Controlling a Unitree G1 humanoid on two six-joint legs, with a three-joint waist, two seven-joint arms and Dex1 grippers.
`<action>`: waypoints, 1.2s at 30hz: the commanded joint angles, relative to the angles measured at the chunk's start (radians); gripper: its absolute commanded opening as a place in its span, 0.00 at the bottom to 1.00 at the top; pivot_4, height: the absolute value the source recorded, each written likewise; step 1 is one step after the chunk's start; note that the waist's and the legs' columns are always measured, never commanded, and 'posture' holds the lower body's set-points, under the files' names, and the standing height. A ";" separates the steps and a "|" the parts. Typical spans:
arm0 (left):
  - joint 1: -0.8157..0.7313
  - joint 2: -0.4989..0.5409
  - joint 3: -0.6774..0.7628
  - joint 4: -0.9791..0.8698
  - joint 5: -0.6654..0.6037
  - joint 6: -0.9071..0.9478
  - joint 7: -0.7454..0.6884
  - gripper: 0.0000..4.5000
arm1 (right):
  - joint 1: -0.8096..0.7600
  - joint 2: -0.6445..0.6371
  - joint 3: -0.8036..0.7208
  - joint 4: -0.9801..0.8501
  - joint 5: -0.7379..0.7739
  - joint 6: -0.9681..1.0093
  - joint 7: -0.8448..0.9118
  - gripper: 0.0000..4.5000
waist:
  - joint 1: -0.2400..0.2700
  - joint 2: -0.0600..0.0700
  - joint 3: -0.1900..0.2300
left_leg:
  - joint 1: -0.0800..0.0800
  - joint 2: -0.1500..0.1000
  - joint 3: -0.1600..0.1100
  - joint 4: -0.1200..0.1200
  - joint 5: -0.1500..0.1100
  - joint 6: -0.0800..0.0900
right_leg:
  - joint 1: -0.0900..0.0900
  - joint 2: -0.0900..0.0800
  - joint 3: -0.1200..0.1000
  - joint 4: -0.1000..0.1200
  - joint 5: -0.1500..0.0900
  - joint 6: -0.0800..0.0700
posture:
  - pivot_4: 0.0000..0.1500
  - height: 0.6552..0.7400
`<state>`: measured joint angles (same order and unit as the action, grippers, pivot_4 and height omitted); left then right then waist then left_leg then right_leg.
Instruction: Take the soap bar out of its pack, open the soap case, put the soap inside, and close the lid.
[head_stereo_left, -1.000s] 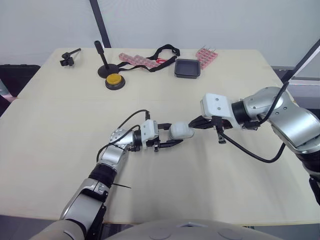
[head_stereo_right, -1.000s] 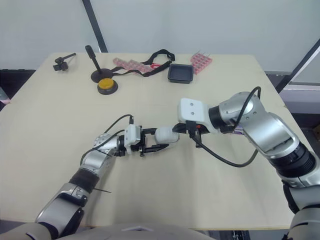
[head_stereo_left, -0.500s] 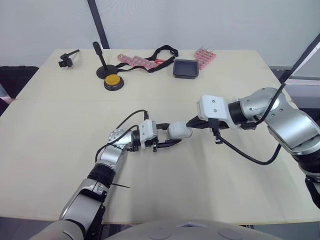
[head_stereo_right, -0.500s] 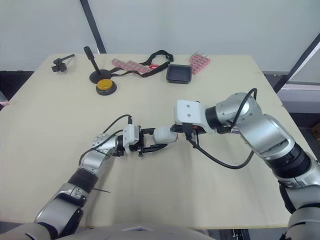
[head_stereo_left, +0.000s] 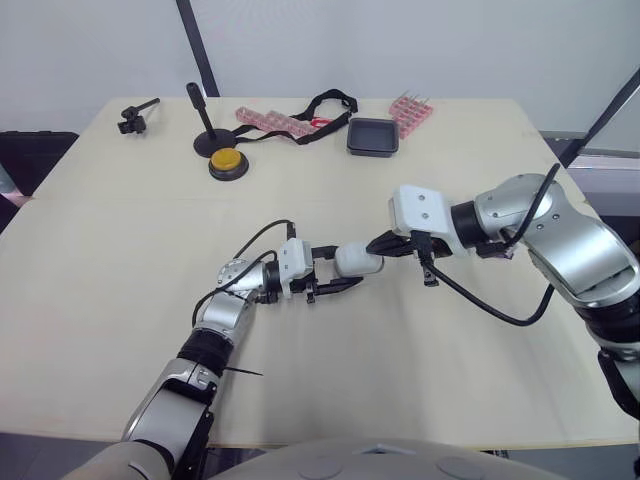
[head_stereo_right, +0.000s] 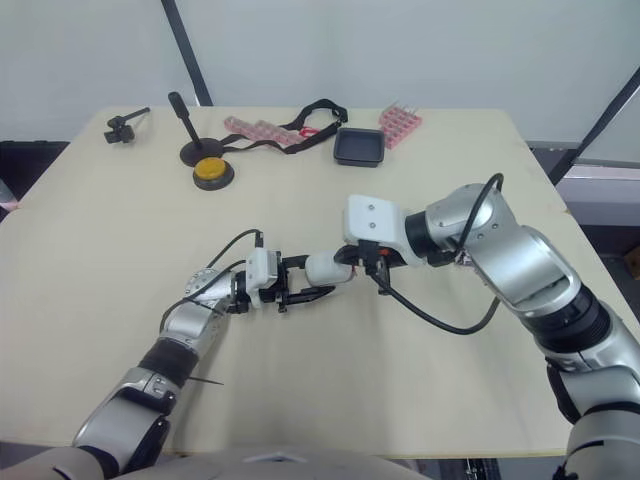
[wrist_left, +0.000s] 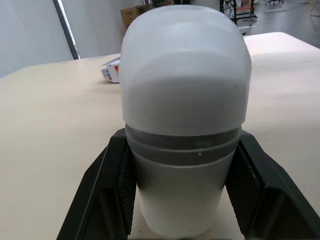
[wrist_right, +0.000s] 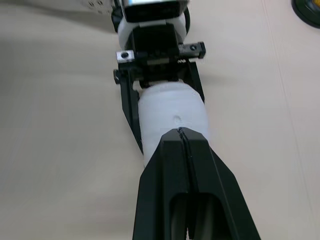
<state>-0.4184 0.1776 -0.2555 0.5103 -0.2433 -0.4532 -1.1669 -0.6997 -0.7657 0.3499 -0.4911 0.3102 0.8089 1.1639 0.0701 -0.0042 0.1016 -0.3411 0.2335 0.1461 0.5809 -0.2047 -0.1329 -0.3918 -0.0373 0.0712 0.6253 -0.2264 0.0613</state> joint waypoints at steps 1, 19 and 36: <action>-0.003 0.008 0.002 0.045 0.029 0.004 0.007 0.43 | -0.019 -0.016 -0.036 -0.039 0.033 0.014 0.001 0.00 | 0.007 0.000 0.000 | 0.000 0.000 0.000 0.000 0.000 0.000 | 0.000 0.000 0.000 0.000 0.000 0.000 | 1.00 0.99; -0.007 0.015 -0.002 0.054 0.037 -0.006 -0.001 0.43 | -0.044 -0.021 -0.065 -0.059 0.106 0.033 -0.023 0.00 | 0.010 0.000 0.000 | -0.005 0.000 0.000 -0.001 0.001 0.001 | -0.002 0.000 0.000 -0.003 0.000 0.000 | 1.00 0.99; 0.002 0.023 -0.009 0.041 0.050 -0.013 -0.002 0.43 | -0.013 -0.019 0.052 0.005 0.021 -0.022 -0.057 0.00 | 0.010 0.000 0.001 | -0.005 0.000 0.000 -0.001 0.001 0.002 | -0.002 0.001 -0.001 -0.003 0.000 0.000 | 1.00 0.99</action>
<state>-0.4355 0.1734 -0.2556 0.5328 -0.2329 -0.4826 -1.1692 -0.7197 -0.7787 0.3862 -0.4816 0.3564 0.7995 1.1106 0.0799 -0.0046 0.1022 -0.3467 0.2337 0.1460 0.5801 -0.2033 -0.1308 -0.3936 -0.0366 0.0705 0.6227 -0.2263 0.0616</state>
